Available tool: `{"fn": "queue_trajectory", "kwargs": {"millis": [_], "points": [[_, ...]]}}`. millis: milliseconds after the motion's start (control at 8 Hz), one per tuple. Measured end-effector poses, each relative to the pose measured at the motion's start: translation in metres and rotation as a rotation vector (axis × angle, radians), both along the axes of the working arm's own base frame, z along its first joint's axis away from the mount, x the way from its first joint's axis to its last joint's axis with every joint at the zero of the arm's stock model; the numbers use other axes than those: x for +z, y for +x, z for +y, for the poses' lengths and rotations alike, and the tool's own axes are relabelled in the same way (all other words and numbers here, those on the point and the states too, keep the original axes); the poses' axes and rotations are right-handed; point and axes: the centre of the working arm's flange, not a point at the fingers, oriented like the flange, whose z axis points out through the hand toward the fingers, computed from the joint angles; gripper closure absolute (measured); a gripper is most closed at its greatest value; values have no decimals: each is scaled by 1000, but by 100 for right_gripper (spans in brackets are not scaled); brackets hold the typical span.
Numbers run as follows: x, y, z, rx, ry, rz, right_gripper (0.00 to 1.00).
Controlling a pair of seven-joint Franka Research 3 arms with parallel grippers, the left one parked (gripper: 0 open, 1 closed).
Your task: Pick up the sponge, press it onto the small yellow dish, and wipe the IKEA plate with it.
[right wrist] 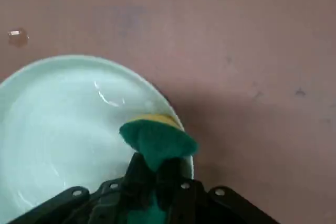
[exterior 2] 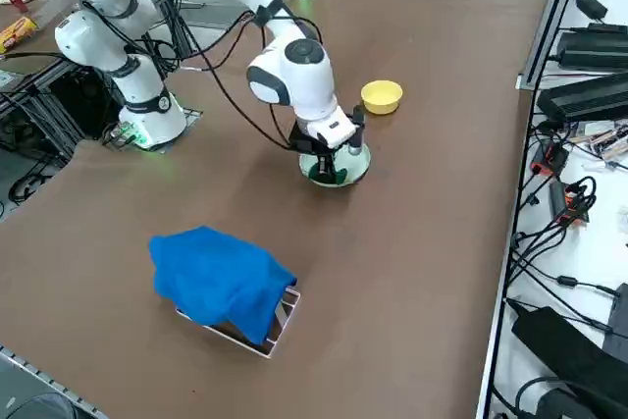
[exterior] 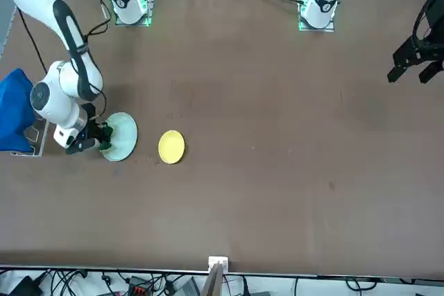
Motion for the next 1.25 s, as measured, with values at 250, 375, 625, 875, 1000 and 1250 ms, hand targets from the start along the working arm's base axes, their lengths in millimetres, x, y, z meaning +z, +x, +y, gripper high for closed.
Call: {"fn": "queue_trajectory", "kwargs": {"millis": [250,375,625,875,1000,1250], "points": [[1,13,13,11,8,-15,91],[1,17,24,5,13,-19,91],[1,21,54,-22,19,-18,91],[-1,19,72,-36,27,-10,91],[-1,18,77,-54,31,-6,91],[-1,10,91,-79,41,8,91]]}}
